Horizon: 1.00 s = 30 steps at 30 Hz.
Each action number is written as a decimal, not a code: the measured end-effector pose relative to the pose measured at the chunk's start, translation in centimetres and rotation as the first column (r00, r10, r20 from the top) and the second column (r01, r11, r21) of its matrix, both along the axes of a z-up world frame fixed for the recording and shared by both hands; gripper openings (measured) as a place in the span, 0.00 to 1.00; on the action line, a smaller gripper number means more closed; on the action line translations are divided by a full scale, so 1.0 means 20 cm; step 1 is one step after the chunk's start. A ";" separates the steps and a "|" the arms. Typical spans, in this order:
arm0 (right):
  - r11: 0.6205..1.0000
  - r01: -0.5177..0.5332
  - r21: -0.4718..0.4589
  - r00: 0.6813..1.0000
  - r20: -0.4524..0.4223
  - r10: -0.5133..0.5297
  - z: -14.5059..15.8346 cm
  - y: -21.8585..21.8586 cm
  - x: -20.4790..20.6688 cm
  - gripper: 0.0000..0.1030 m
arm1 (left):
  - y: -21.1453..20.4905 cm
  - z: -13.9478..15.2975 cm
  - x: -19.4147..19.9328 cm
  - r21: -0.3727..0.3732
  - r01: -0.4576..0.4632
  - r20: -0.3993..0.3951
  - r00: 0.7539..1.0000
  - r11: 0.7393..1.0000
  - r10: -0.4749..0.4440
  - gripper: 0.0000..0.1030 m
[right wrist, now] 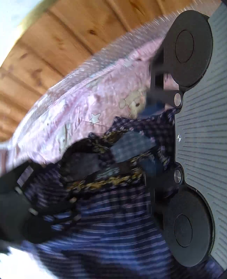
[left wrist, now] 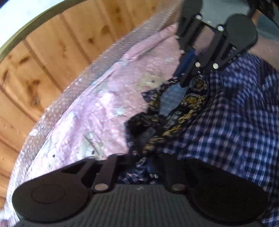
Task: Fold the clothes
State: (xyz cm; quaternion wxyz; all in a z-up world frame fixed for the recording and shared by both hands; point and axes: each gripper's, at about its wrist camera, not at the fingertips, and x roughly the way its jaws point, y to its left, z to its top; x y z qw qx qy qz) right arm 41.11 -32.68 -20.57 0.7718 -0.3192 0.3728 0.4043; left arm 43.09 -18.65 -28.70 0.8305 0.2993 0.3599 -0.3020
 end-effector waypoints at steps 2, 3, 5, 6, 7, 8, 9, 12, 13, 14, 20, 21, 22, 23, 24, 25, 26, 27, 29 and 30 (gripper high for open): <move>0.997 0.047 0.062 0.999 -0.022 -0.045 0.04 -0.03 0.06 0.04 | 0.04 0.07 0.08 -0.054 -0.079 -0.007 0.997 0.995 0.078 0.10; 0.993 0.077 0.094 0.997 -0.027 -0.075 0.06 -0.05 0.10 0.04 | 0.07 0.11 0.13 -0.088 -0.129 -0.010 0.992 0.988 0.128 0.10; 0.970 0.172 0.171 0.984 0.005 -0.175 0.10 -0.10 0.16 0.02 | 0.10 0.16 0.26 -0.137 -0.250 -0.025 0.968 0.959 0.249 0.11; 0.949 0.236 0.207 0.968 0.032 -0.248 0.11 -0.11 0.19 0.02 | 0.11 0.16 0.33 -0.139 -0.333 -0.042 0.943 0.933 0.331 0.12; 0.922 0.300 0.245 0.945 0.058 -0.323 0.12 -0.13 0.22 0.08 | 0.12 0.15 0.39 -0.122 -0.406 -0.059 0.914 0.906 0.402 0.21; 0.893 0.364 0.266 0.915 0.080 -0.396 0.12 -0.14 0.22 0.30 | 0.12 0.12 0.44 -0.079 -0.464 -0.077 0.885 0.882 0.459 0.36; 0.859 0.425 0.284 0.878 0.099 -0.467 0.11 -0.14 0.22 0.45 | 0.13 0.08 0.48 -0.034 -0.519 -0.091 0.853 0.854 0.514 0.43; 0.800 0.546 0.249 0.809 0.094 -0.581 0.10 -0.22 0.10 0.59 | 0.24 0.08 0.41 -0.029 -0.531 -0.125 0.842 0.847 0.524 0.46; 0.783 0.575 0.237 0.793 0.074 -0.604 0.10 -0.27 0.03 0.61 | 0.28 0.11 0.34 -0.044 -0.521 -0.131 0.849 0.852 0.512 0.51; 0.759 0.606 0.239 0.774 0.043 -0.631 0.11 -0.34 -0.07 0.62 | 0.34 0.15 0.24 -0.054 -0.515 -0.125 0.854 0.856 0.506 0.56; 0.532 0.795 0.292 0.606 -0.329 -0.724 0.17 -0.80 -0.85 0.81 | 0.66 0.32 -0.39 -0.098 -0.540 -0.213 0.832 0.836 0.513 0.65; 0.496 0.819 0.288 0.574 -0.380 -0.725 0.16 -0.82 -0.99 0.84 | 0.70 0.32 -0.49 -0.101 -0.564 -0.252 0.812 0.819 0.527 0.65; 0.463 0.840 0.284 0.543 -0.432 -0.720 0.15 -0.83 -1.13 0.86 | 0.74 0.32 -0.58 -0.115 -0.592 -0.303 0.785 0.797 0.540 0.66; 0.448 0.851 0.275 0.525 -0.476 -0.706 0.13 -0.80 -1.24 0.89 | 0.78 0.32 -0.67 -0.136 -0.620 -0.367 0.756 0.772 0.543 0.66; 0.436 0.860 0.265 0.508 -0.517 -0.689 0.10 -0.77 -1.34 0.89 | 0.82 0.31 -0.76 -0.157 -0.647 -0.431 0.725 0.747 0.537 0.66; 0.440 0.861 0.256 0.504 -0.550 -0.666 0.06 -0.73 -1.38 0.89 | 0.84 0.30 -0.85 -0.179 -0.670 -0.496 0.694 0.720 0.522 0.66; 0.447 0.860 0.248 0.501 -0.580 -0.642 0.02 -0.69 -1.42 0.84 | 0.85 0.29 -0.92 -0.192 -0.686 -0.544 0.670 0.702 0.506 0.66; 0.454 0.858 0.240 0.497 -0.610 -0.618 -0.03 -0.65 -1.45 0.76 | 0.83 0.27 -0.97 -0.192 -0.689 -0.568 0.659 0.699 0.493 0.66; 0.464 0.858 0.222 0.494 -0.603 -0.626 -0.03 -0.67 -1.43 0.00 | 0.77 0.24 -1.07 -0.188 -0.688 -0.602 0.645 0.701 0.471 0.66; 0.468 0.858 0.212 0.493 -0.597 -0.633 -0.03 -0.69 -1.42 0.00 | 0.72 0.24 -1.12 -0.182 -0.669 -0.589 0.661 0.721 0.464 0.66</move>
